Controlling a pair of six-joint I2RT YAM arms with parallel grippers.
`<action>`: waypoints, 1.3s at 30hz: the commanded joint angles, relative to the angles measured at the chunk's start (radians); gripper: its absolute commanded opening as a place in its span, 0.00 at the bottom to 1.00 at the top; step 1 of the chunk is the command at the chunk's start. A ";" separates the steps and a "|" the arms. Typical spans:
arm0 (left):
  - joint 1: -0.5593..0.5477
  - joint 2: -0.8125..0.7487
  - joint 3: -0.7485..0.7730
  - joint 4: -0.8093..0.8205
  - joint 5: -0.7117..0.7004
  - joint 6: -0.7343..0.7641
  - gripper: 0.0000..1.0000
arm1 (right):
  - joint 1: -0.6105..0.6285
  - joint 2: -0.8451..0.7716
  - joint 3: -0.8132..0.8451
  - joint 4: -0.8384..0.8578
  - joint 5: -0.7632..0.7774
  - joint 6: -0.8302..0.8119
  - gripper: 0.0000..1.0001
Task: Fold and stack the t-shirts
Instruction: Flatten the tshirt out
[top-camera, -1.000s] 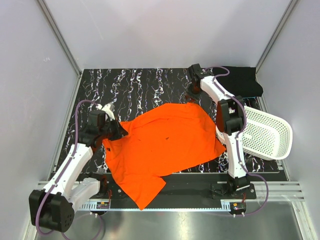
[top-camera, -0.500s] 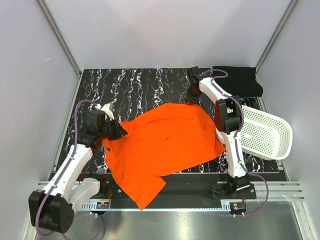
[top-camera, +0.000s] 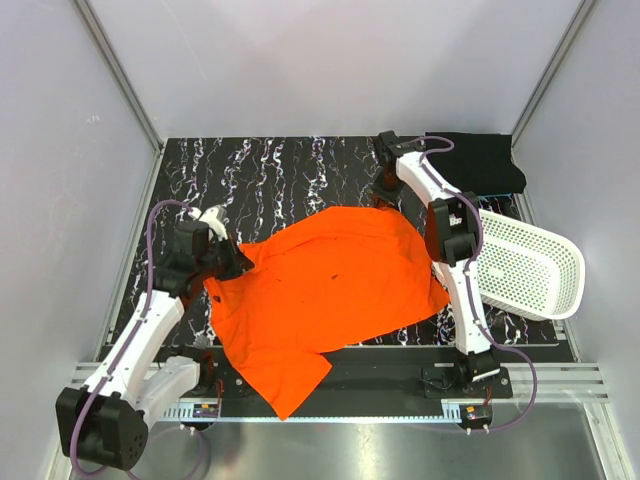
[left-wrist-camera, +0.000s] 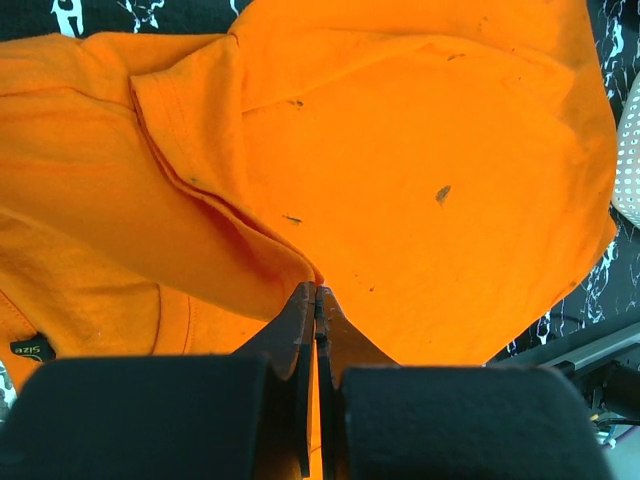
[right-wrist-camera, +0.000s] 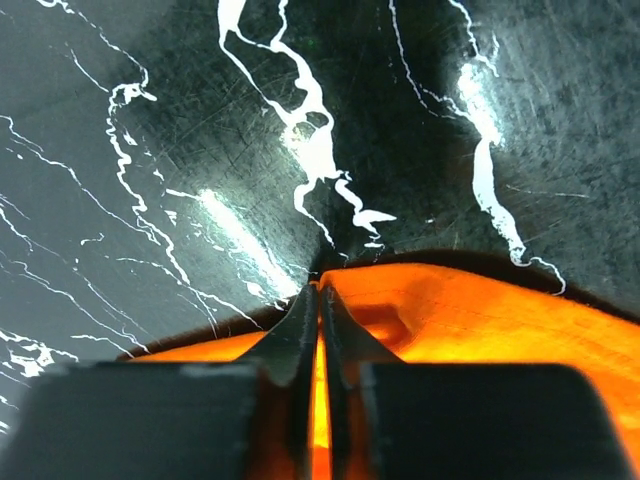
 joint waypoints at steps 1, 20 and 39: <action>-0.003 -0.024 0.042 0.042 -0.017 0.022 0.00 | 0.004 0.094 0.033 -0.058 0.051 -0.018 0.02; -0.003 -0.066 0.095 -0.050 -0.180 0.073 0.00 | -0.034 -0.214 -0.163 0.577 0.069 -0.121 0.00; -0.003 -0.044 0.088 -0.053 -0.279 0.068 0.00 | -0.088 -0.309 -0.494 0.748 -0.155 -0.062 0.06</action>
